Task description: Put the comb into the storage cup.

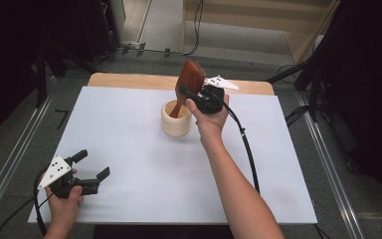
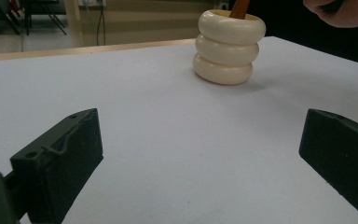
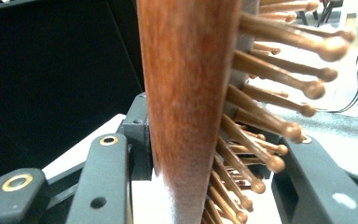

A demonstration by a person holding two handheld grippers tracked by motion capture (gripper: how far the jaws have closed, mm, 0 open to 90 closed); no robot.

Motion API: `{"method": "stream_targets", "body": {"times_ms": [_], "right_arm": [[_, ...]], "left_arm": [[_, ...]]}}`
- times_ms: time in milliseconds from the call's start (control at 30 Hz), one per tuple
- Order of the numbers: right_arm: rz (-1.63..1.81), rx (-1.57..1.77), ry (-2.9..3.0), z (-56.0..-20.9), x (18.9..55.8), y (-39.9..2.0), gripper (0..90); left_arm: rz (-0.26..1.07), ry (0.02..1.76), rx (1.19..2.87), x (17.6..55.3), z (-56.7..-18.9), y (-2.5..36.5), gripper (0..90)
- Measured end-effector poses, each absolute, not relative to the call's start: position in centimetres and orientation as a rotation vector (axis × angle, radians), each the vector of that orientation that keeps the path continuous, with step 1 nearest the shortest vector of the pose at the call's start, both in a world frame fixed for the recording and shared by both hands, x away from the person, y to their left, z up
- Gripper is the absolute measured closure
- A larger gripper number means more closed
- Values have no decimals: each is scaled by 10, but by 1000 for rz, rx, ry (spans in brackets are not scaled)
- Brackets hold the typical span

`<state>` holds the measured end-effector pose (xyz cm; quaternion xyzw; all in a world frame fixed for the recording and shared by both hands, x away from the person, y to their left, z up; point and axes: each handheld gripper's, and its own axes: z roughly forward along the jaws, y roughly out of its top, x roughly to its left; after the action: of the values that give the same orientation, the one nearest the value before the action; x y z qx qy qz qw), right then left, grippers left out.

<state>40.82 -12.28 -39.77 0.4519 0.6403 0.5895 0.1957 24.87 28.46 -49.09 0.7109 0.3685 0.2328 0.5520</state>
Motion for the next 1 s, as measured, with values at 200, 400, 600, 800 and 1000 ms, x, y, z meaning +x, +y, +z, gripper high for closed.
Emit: {"method": "stream_targets", "body": {"times_ms": [200, 400, 600, 800, 1000], "right_arm": [[1650, 1282, 1802, -405, 410, -117, 527], [1646, 1295, 1805, -409, 412, -113, 527], [1653, 1315, 1807, -414, 413, -111, 526], [1660, 1339, 1795, -419, 414, -111, 526], [1667, 1389, 1782, -428, 417, -118, 526]], "left_arm": [[550, 871, 1680, 249, -491, 285, 0], [549, 866, 1685, 249, -491, 284, 0], [549, 866, 1686, 249, -491, 284, 0], [549, 865, 1686, 249, -491, 284, 0], [549, 866, 1685, 249, -491, 284, 0]]}}
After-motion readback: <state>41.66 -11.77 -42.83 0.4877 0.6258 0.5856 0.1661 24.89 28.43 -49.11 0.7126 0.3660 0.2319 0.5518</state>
